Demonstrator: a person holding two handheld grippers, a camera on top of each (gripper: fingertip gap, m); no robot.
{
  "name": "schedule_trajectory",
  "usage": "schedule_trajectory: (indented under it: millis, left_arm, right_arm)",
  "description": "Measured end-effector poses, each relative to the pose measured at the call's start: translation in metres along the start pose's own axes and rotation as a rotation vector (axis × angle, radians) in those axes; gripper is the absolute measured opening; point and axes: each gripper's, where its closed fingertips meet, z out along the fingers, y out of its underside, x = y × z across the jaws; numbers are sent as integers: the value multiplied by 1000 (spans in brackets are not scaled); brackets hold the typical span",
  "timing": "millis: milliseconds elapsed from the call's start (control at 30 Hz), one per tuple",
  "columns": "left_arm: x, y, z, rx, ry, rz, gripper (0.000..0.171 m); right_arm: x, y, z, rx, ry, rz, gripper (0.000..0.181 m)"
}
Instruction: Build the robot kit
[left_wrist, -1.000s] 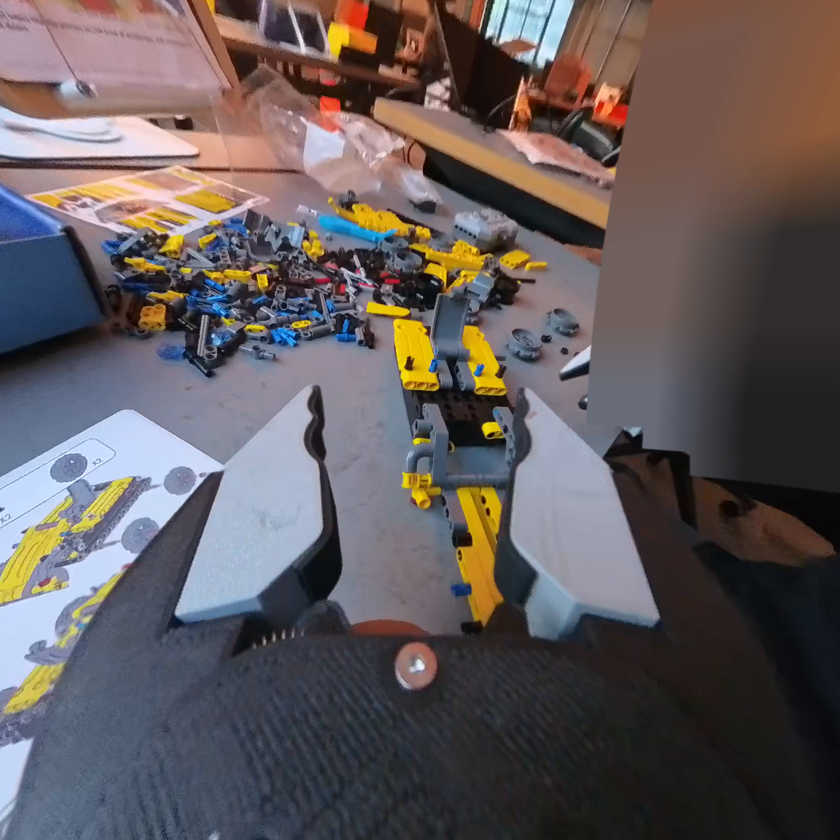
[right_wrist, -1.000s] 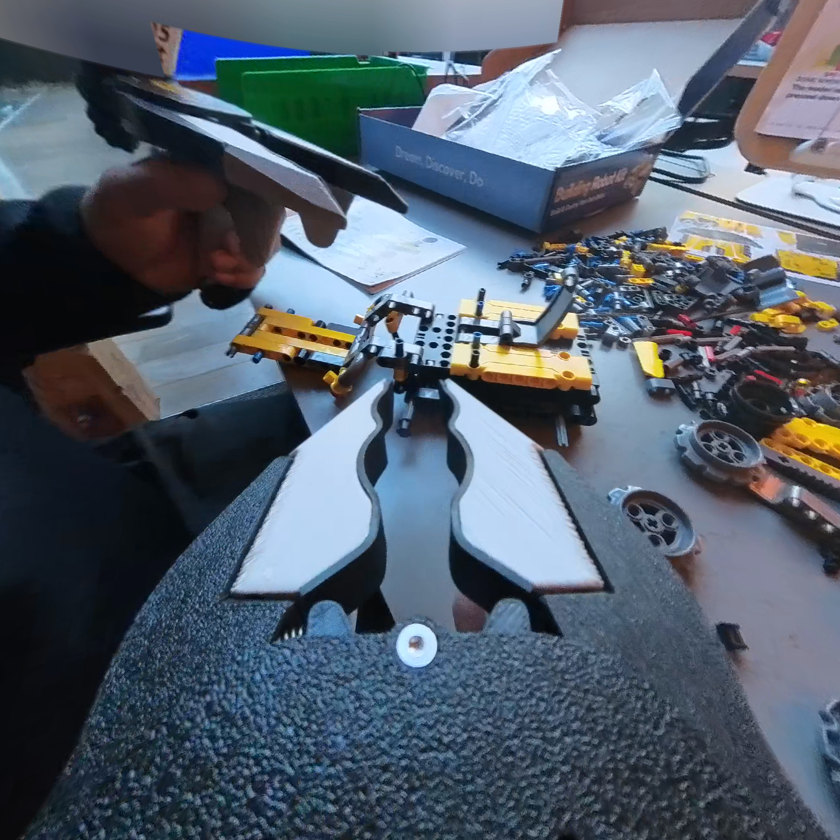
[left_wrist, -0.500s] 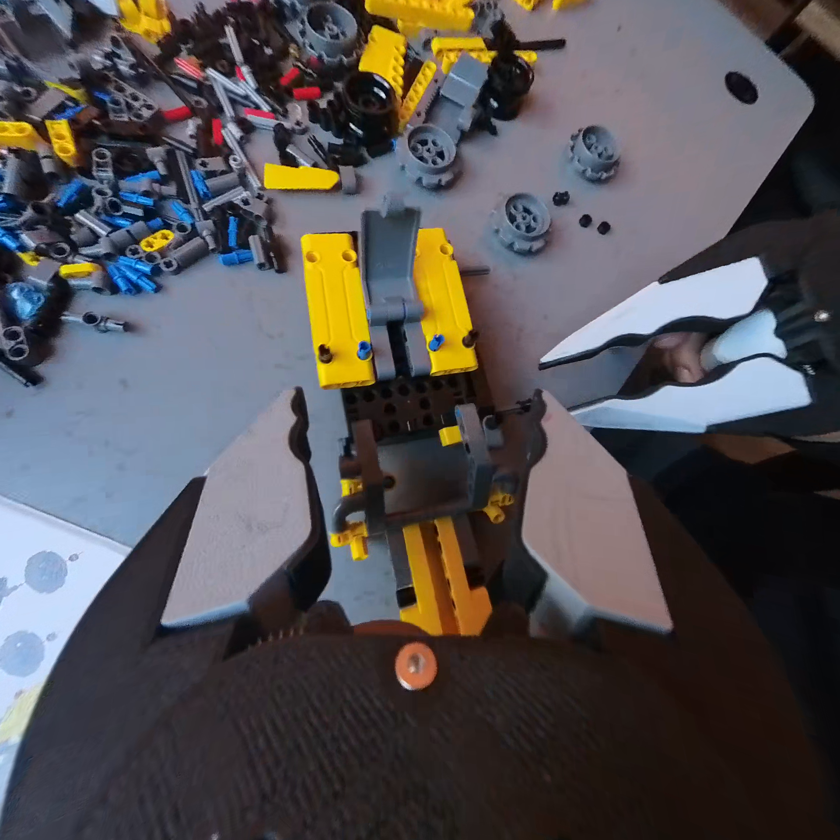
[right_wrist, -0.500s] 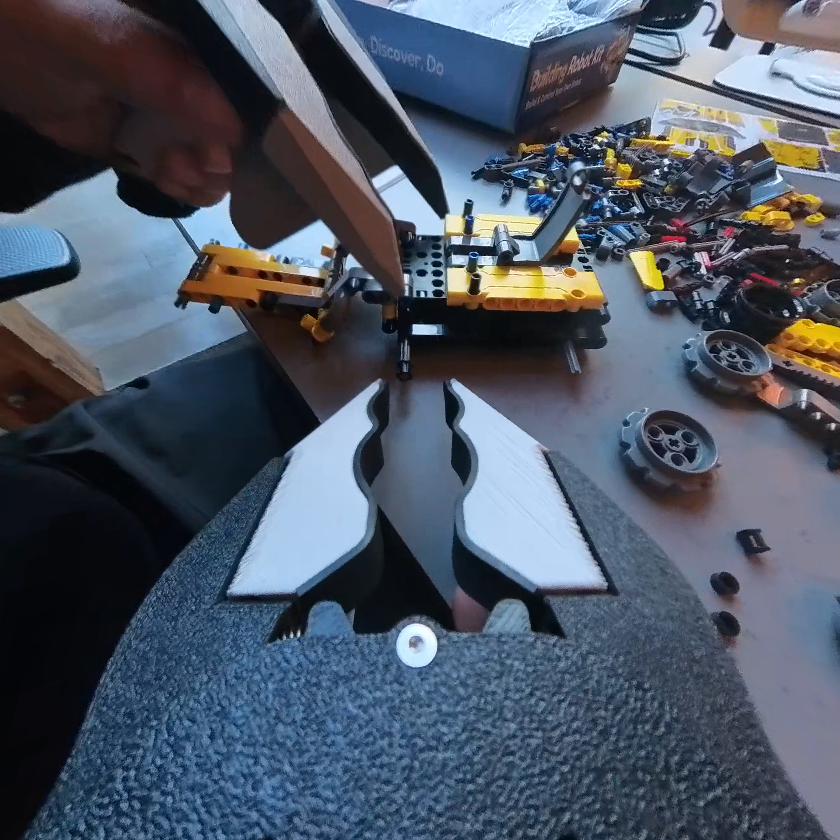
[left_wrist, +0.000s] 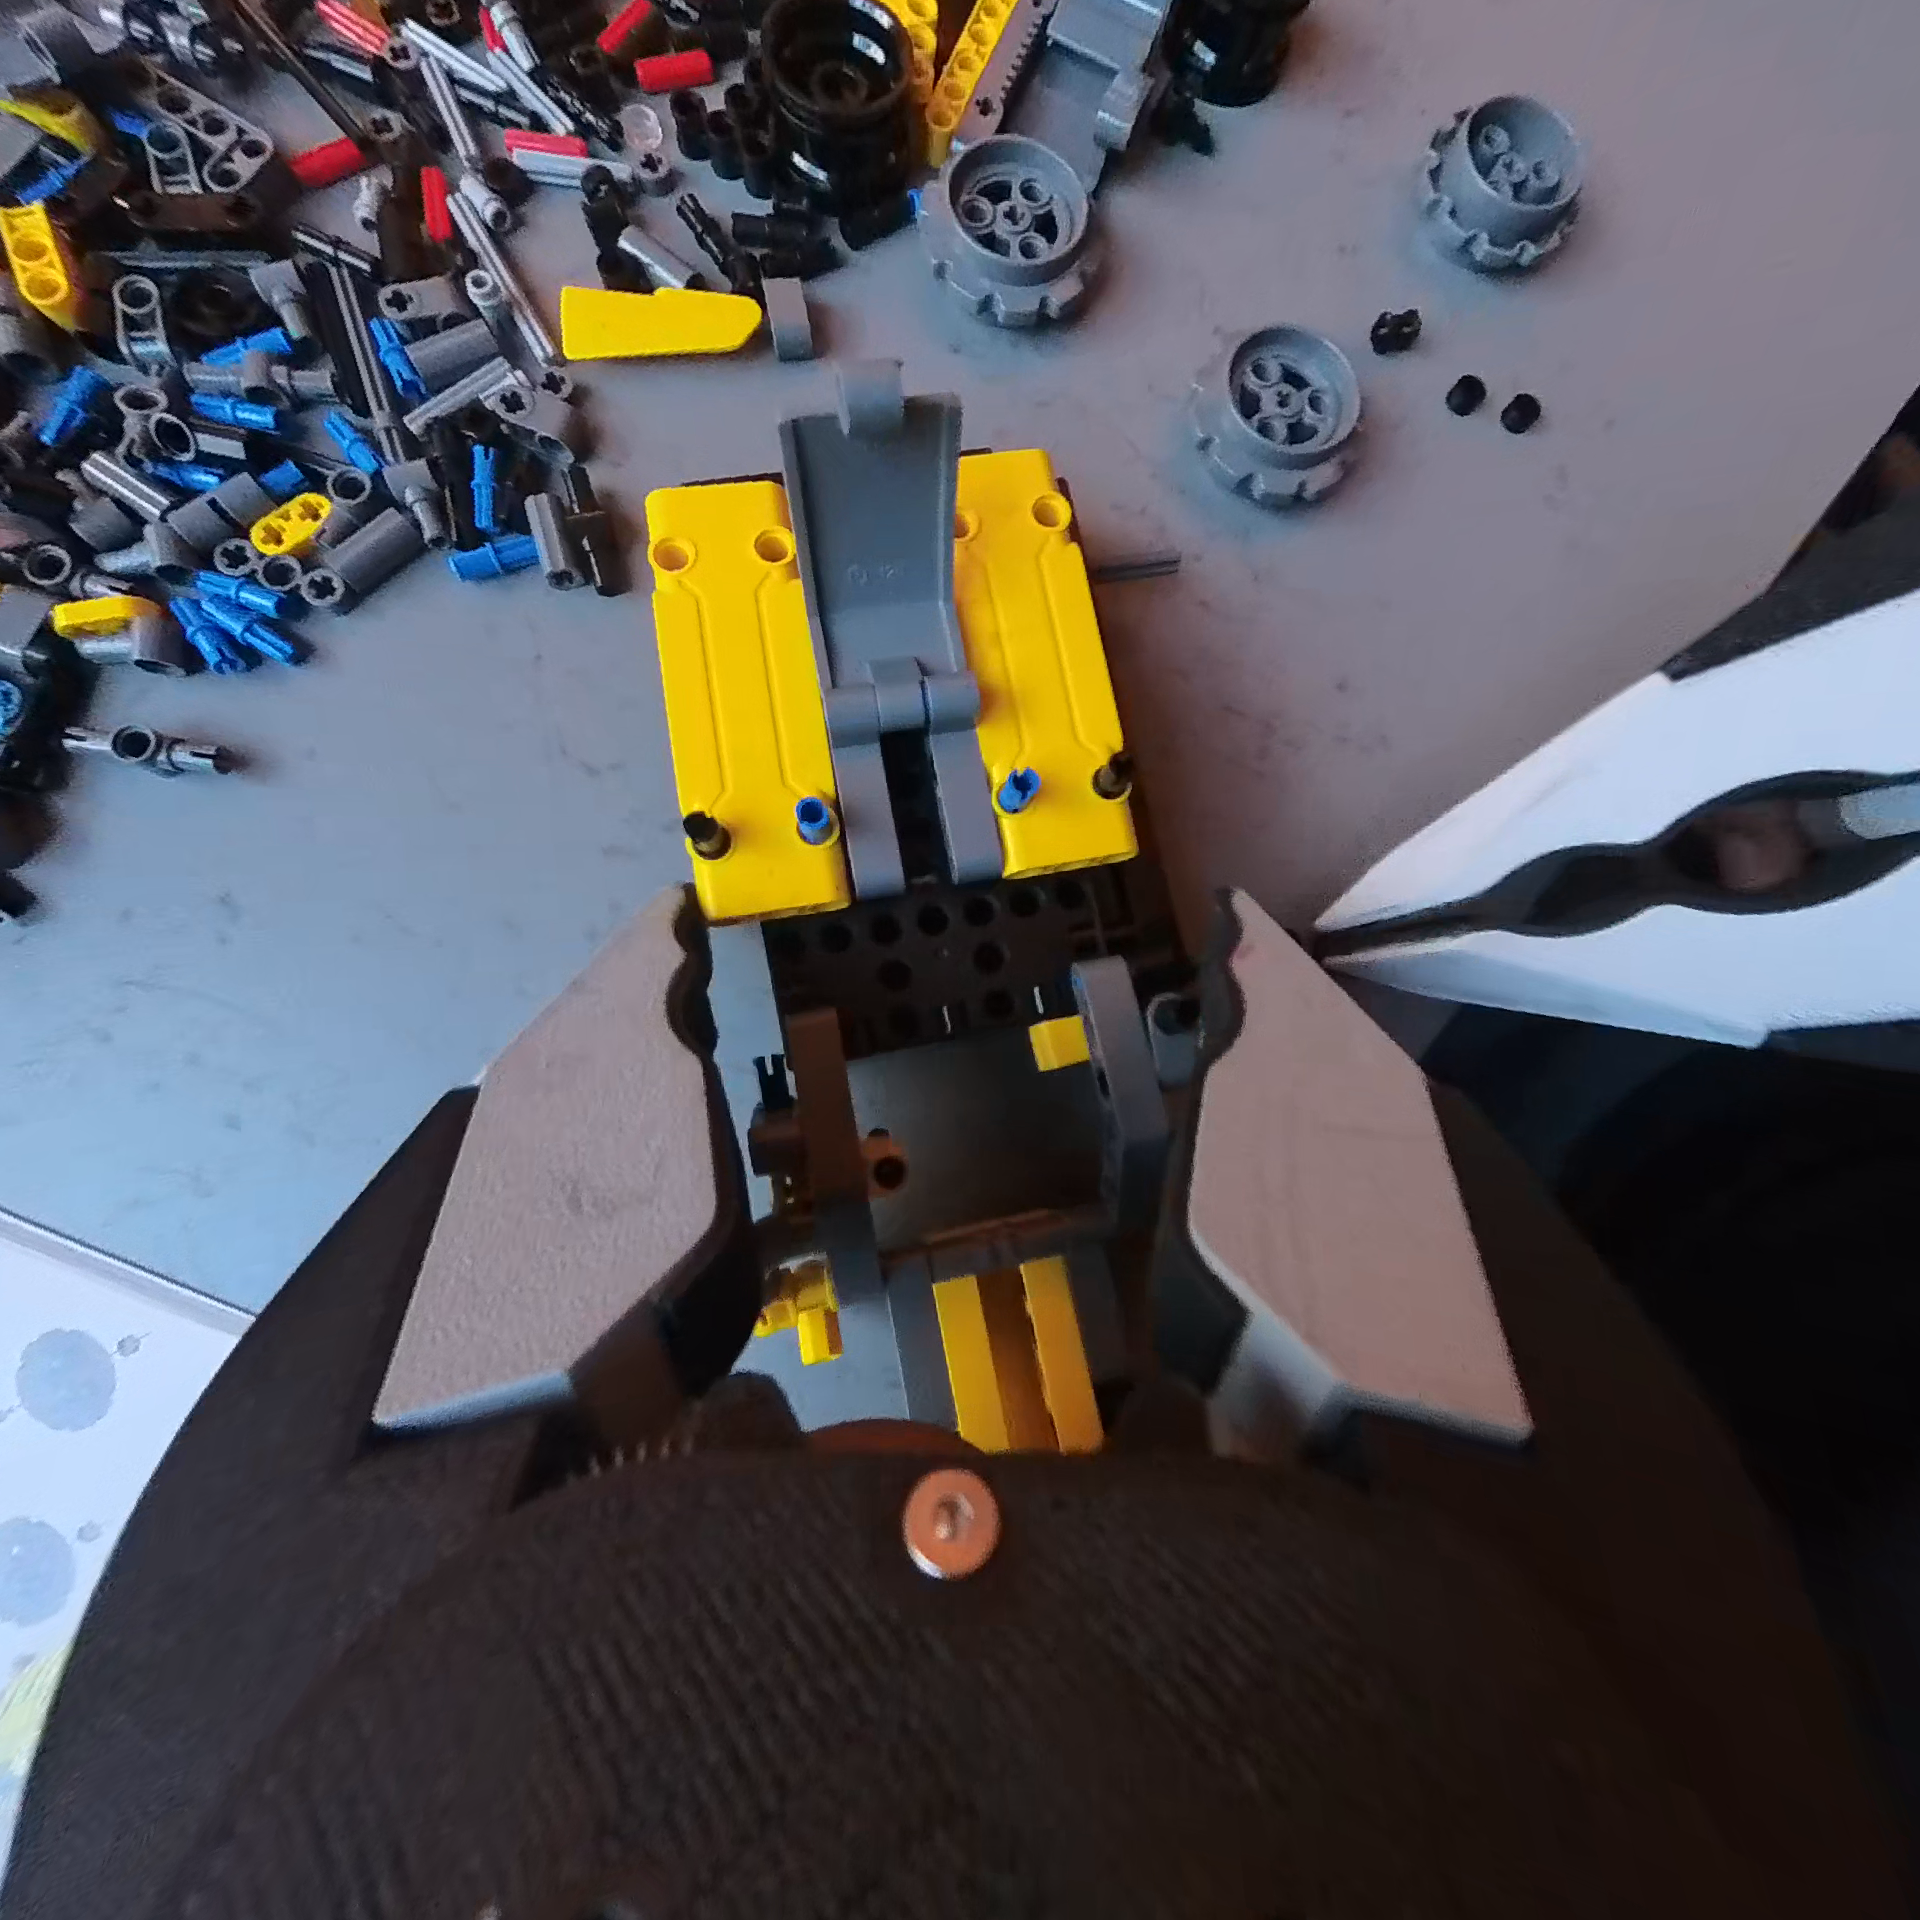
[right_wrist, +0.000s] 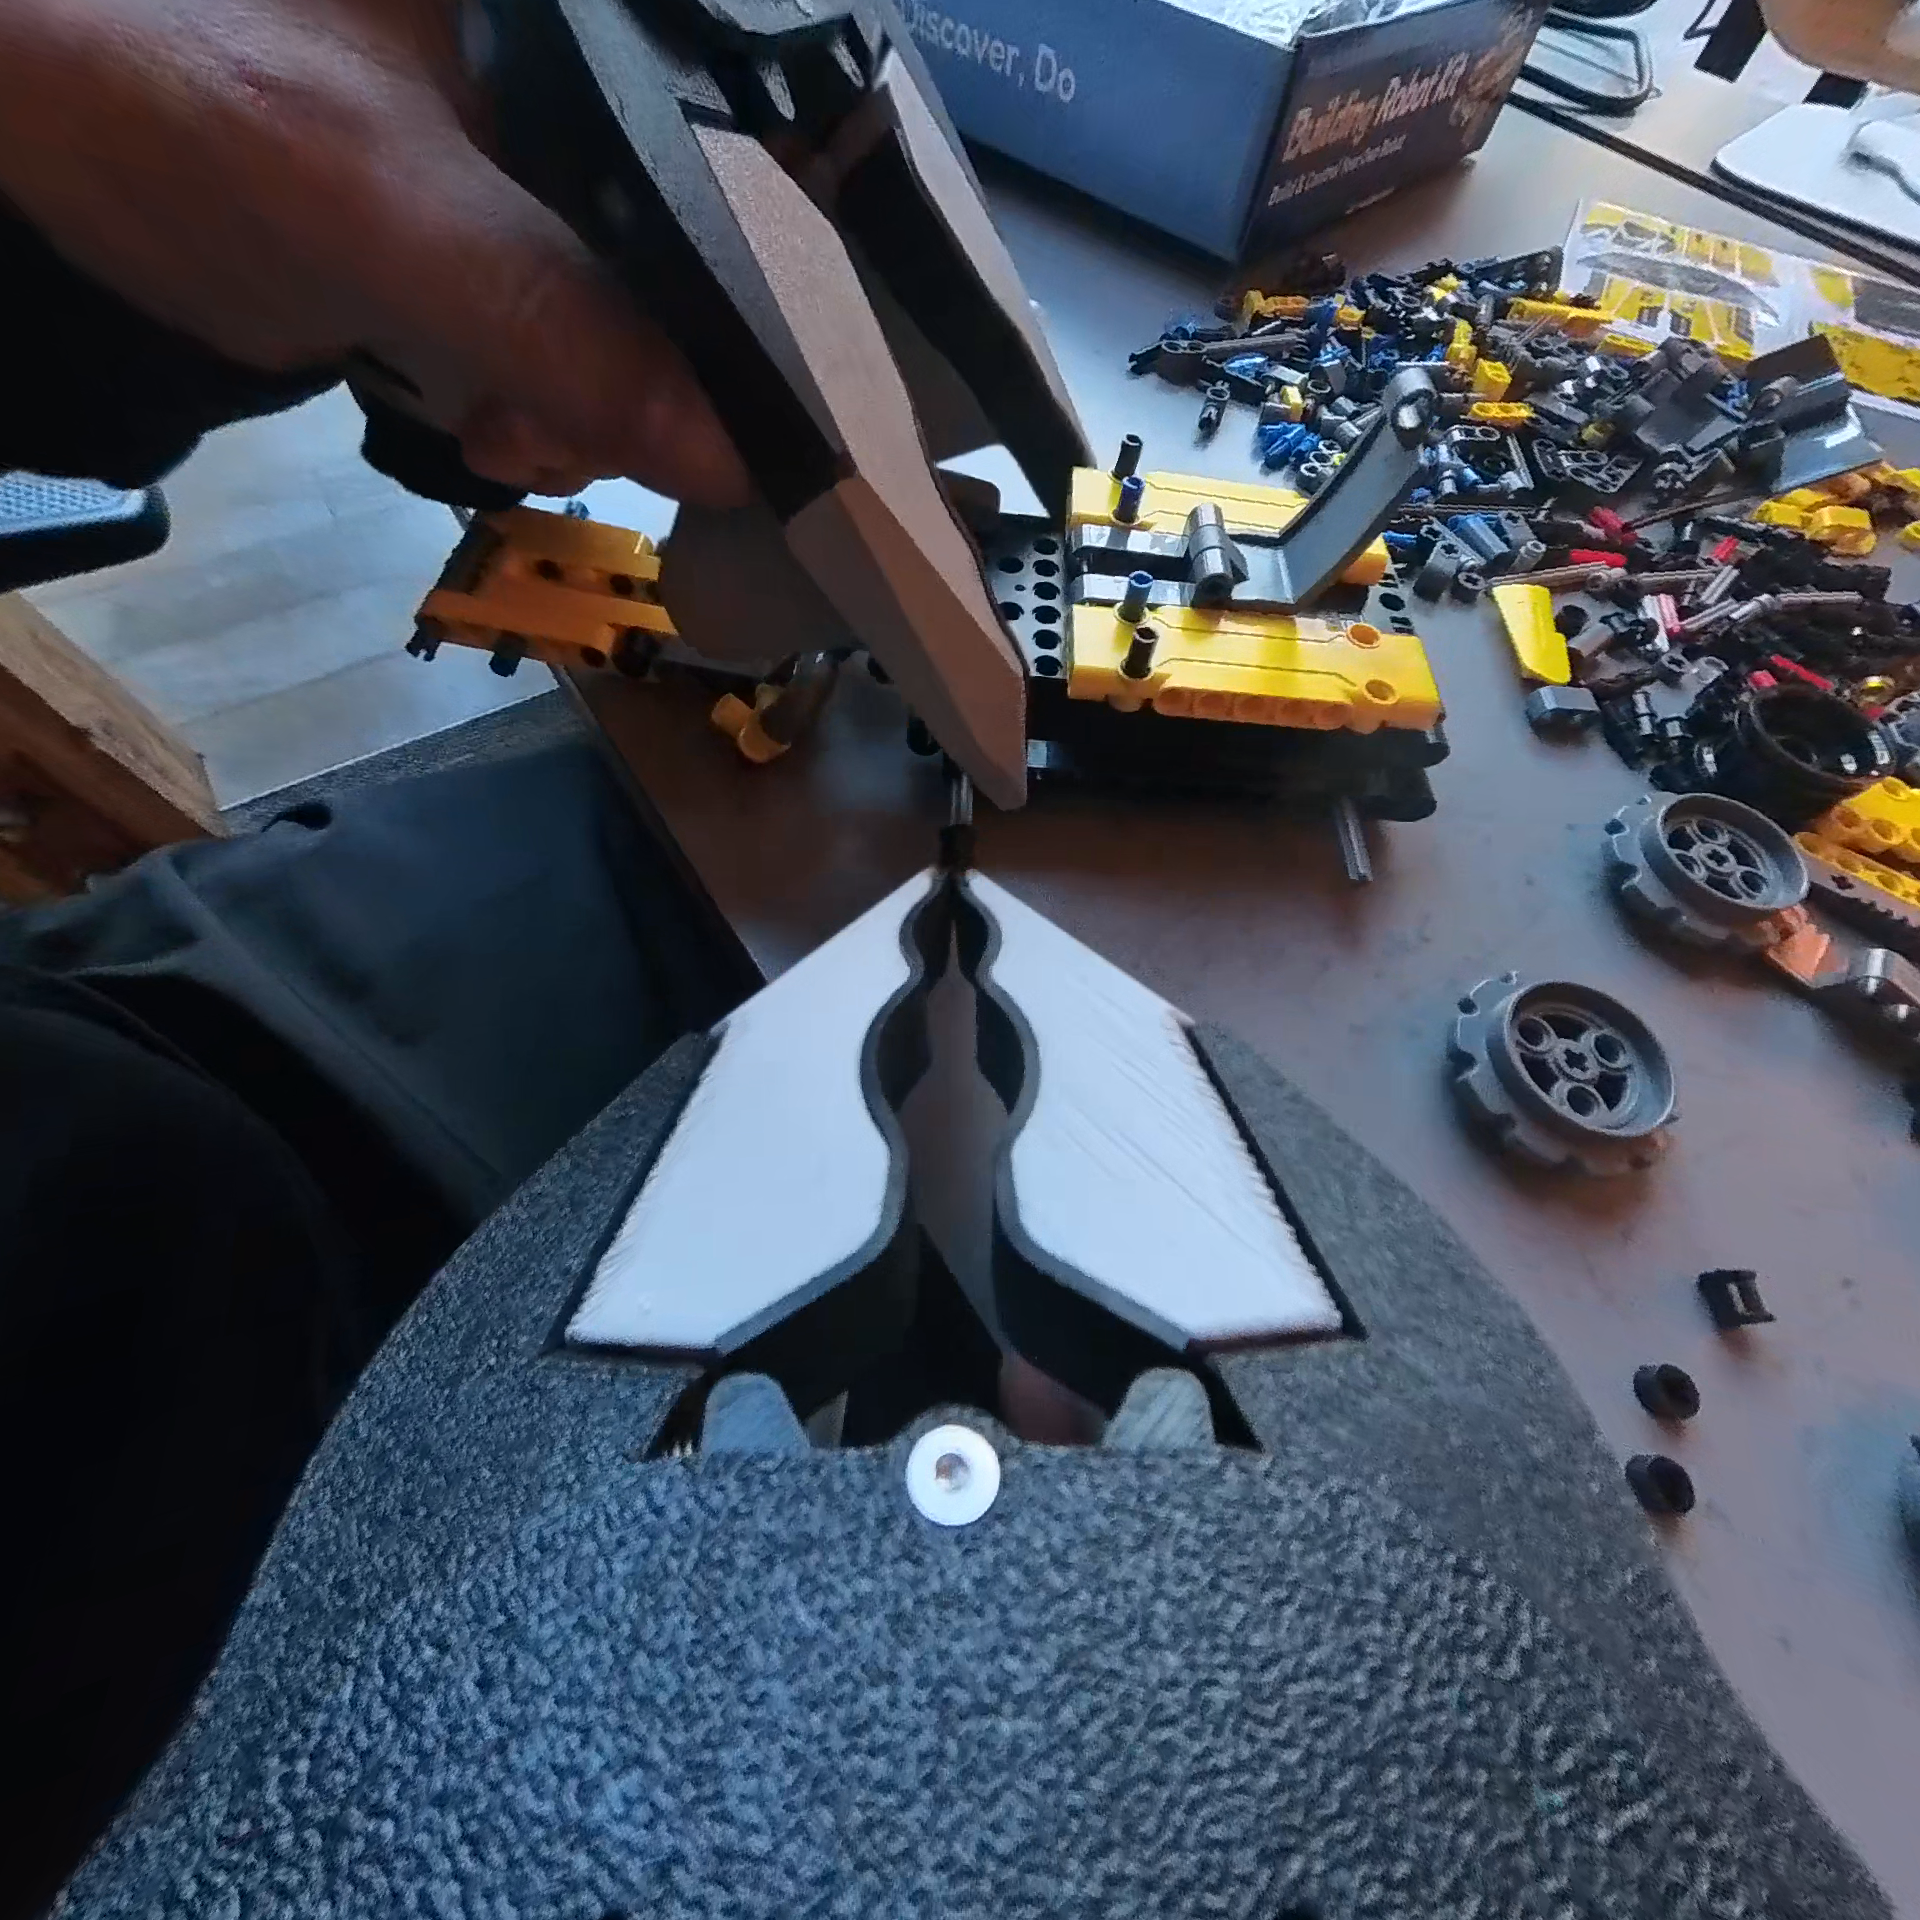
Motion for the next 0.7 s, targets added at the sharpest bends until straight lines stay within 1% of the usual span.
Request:
schedule_trajectory:
  millis: [167, 500, 700]
  left_arm:
    - [1, 1, 2, -7, 34, -12, 93]
    - [0, 1, 3, -9, 29, 5, 91]
    - [-1, 0, 3, -5, 22, -2, 90]
  right_arm:
    - [2, 0, 1, -9, 4, 15, 0]
    - [1, 1, 5, -31, 10, -33, 0]
    - [1, 0, 7, -37, -11, -26, 0]
